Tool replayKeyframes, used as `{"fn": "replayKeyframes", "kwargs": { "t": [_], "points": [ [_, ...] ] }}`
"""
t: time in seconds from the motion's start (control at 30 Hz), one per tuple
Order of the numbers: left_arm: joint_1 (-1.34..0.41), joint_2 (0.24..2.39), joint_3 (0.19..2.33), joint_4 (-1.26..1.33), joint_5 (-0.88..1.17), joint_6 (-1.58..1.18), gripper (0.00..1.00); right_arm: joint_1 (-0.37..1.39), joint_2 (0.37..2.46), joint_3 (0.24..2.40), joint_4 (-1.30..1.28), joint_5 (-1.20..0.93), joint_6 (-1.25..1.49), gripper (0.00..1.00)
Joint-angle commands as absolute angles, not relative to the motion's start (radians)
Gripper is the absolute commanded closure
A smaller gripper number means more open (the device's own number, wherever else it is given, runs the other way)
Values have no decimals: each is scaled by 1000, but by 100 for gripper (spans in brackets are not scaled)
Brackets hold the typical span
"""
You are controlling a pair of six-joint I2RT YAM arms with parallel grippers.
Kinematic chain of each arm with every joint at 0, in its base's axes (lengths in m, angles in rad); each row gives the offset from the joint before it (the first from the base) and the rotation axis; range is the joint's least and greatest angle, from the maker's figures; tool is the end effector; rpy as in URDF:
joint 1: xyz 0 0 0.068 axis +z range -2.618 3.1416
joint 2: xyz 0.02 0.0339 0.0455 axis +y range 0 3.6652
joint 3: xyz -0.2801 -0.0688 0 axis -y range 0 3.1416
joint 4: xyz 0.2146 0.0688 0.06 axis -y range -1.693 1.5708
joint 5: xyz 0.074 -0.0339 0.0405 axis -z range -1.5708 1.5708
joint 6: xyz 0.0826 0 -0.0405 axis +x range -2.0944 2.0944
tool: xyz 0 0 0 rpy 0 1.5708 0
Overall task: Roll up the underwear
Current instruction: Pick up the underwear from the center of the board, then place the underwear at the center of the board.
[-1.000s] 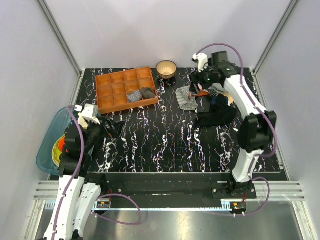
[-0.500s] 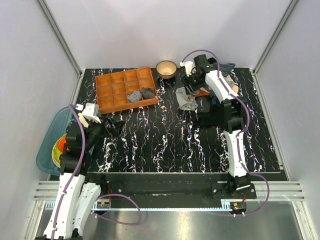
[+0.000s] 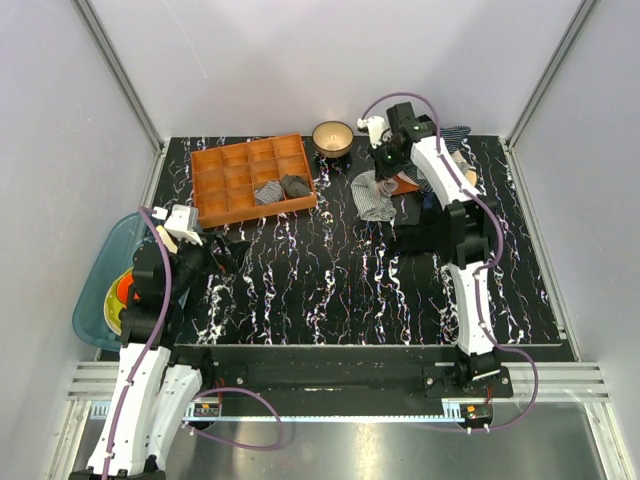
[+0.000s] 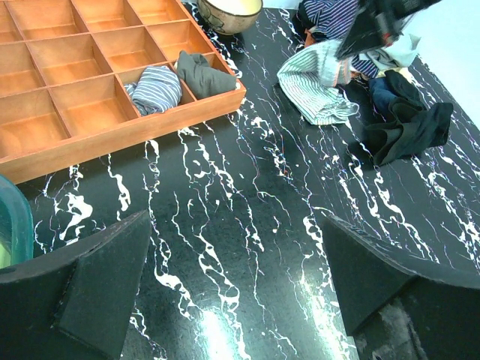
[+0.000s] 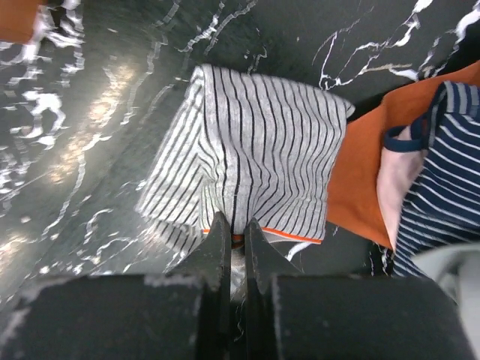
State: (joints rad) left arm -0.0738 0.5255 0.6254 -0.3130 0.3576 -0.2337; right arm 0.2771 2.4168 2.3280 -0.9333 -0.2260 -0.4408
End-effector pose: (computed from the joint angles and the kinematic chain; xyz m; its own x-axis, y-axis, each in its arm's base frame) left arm 0.1307 -0.0387 0.3031 -0.3002 -0.1953 -0.9337 0.3503 0.8879 -0.2984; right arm 0.5041 0.1626 0.2081 -0.5805 -0.5974 -0.5533 -0.6929 0.7193 -0.0496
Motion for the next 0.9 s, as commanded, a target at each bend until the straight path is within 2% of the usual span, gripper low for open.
{"fn": "replayKeyframes", "kwargs": {
  "t": [0.0,0.13,0.33,0.5,0.57,0.63,0.77,0.83,0.87],
  "points": [
    [-67,520,638,-282,344,-230,1,282,2091,2304,-942,-346,-449,100],
    [-67,514,638,-281,344,-230,1,282,1872,2171,-937,-463,-476,99],
    [-66,509,635,-267,374,-242,1,299,1530,1834,-928,-724,-526,99],
    [-66,523,621,-236,466,-264,1,298,1319,1548,-826,-905,-416,98],
    [-66,528,612,-210,515,-261,1,298,1284,1395,-694,-878,-323,97],
    [-66,531,598,-168,621,-256,1,275,1282,1242,-533,-718,-264,97],
    [-93,580,581,-130,784,-259,3,200,1388,1111,-410,-442,-247,99],
    [-148,603,587,-143,802,-243,4,164,1446,1114,-432,-350,-279,90],
    [-172,626,592,-153,802,-235,6,147,1480,1115,-445,-339,-291,72]
  ]
}}
